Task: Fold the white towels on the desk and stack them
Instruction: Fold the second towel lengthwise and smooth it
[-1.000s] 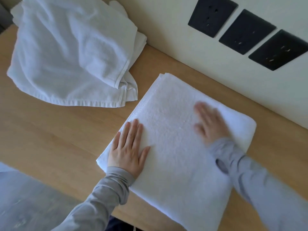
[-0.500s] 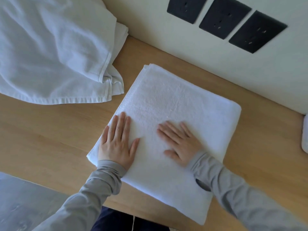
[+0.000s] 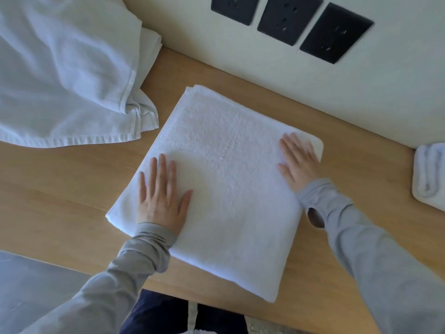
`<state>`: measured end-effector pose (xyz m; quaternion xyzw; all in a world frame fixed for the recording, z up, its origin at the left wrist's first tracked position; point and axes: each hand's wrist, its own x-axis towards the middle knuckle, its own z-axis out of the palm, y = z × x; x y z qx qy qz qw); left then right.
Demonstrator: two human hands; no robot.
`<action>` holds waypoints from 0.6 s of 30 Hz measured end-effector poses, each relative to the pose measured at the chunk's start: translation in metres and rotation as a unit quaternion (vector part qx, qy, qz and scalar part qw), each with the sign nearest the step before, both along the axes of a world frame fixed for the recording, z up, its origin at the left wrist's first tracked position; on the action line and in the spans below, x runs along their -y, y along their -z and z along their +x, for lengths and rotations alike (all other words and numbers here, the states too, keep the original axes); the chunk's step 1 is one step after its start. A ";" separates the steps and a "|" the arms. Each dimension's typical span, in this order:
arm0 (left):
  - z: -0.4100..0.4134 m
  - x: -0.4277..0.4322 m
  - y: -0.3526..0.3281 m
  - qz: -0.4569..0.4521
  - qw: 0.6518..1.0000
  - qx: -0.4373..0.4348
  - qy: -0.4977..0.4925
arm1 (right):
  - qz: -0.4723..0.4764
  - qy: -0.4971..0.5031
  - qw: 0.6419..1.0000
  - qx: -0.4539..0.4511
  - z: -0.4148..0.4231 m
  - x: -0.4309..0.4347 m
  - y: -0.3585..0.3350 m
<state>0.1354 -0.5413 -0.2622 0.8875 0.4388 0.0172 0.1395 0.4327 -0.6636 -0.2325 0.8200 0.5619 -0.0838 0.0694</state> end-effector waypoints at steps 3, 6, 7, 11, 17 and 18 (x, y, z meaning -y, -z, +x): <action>0.038 0.058 -0.016 -0.015 0.998 0.036 0.058 | 0.030 -0.100 0.994 -0.041 -0.041 0.008 -0.008; 0.077 0.136 -0.024 -0.044 0.992 0.072 0.094 | 0.049 -0.145 0.987 -0.049 -0.064 0.019 -0.003; 0.084 0.153 -0.024 -0.064 0.992 0.075 0.082 | 0.050 -0.159 0.985 -0.041 -0.067 0.023 -0.001; 0.082 0.181 -0.006 -0.067 0.995 0.043 0.053 | 0.007 -0.227 0.974 0.000 -0.051 0.037 0.014; 0.085 0.186 0.014 -0.039 0.998 0.033 0.039 | -0.021 -0.118 0.993 -0.010 0.051 0.014 0.028; 0.085 0.186 0.014 -0.035 0.998 0.032 0.037 | -0.035 -0.090 0.995 -0.014 0.067 0.007 0.029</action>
